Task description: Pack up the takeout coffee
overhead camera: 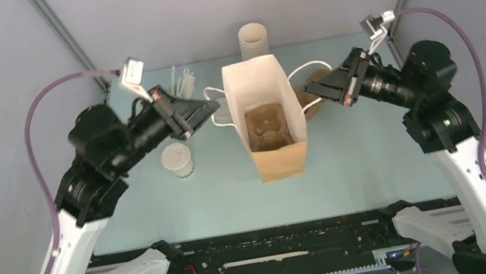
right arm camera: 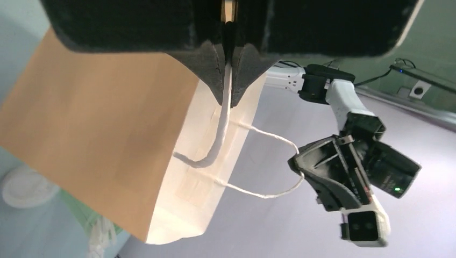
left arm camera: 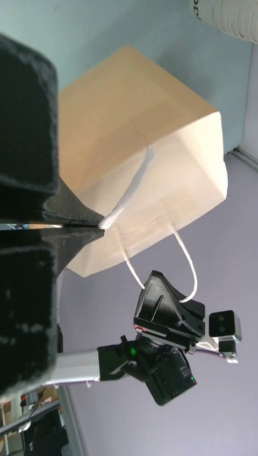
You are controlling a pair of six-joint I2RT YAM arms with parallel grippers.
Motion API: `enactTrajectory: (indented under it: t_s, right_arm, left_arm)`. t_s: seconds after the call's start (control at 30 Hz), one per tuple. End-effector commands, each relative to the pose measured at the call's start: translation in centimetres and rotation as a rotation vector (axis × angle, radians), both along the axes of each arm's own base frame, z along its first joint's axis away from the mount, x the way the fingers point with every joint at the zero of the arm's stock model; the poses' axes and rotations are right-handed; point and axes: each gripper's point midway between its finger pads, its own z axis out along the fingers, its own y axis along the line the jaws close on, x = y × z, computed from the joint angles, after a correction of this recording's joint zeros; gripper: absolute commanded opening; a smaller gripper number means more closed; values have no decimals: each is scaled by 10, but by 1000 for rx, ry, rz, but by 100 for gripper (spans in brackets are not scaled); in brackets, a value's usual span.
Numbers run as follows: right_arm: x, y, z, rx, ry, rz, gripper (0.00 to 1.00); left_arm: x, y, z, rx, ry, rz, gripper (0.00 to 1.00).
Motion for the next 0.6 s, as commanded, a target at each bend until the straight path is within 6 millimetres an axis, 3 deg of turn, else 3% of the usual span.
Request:
enactTrajectory:
  t_s: [0.0,0.17,0.23,0.3,0.4,0.47,0.5,0.57]
  right_arm:
    - [10,0,-49,-40,113,-32,6]
    - [39,2,-155,-119,293,-76,3]
    - [45,2,-165,-118,323,-69,2]
    - [44,5,-136,-81,266,-48,2]
    - [34,9,-72,-80,121,-40,3]
    - [21,12,-40,-60,65,-16,3]
    - [15,13,-31,-41,55,1,4]
    - [7,13,-32,-37,69,9,4]
  left_arm:
    - [4,-1,-53,20,93,17,0]
    - [27,-5,-161,168,260,68,0]
    - [33,-9,-169,180,303,43,0]
    - [34,-13,-141,165,261,10,0]
    - [27,-9,-73,95,138,0,0]
    - [17,-6,-40,38,81,-18,0]
    - [12,-5,-30,15,65,-25,0]
    - [8,0,-30,-2,63,-15,0]
